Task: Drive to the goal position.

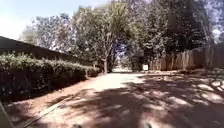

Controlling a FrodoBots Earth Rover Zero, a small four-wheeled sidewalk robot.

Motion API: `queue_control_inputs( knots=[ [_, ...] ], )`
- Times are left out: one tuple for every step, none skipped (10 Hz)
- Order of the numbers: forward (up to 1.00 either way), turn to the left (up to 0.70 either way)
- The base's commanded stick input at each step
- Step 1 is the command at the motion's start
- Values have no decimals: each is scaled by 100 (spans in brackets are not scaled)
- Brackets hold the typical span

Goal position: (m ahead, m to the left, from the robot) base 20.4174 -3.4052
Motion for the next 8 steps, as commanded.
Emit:
queue_control_inputs(
  knots=[
    [70, -3],
    [70, 0],
    [70, 0],
    [70, 0],
    [70, 0],
    [70, 0],
    [70, 0],
    [70, 0]
  ],
)
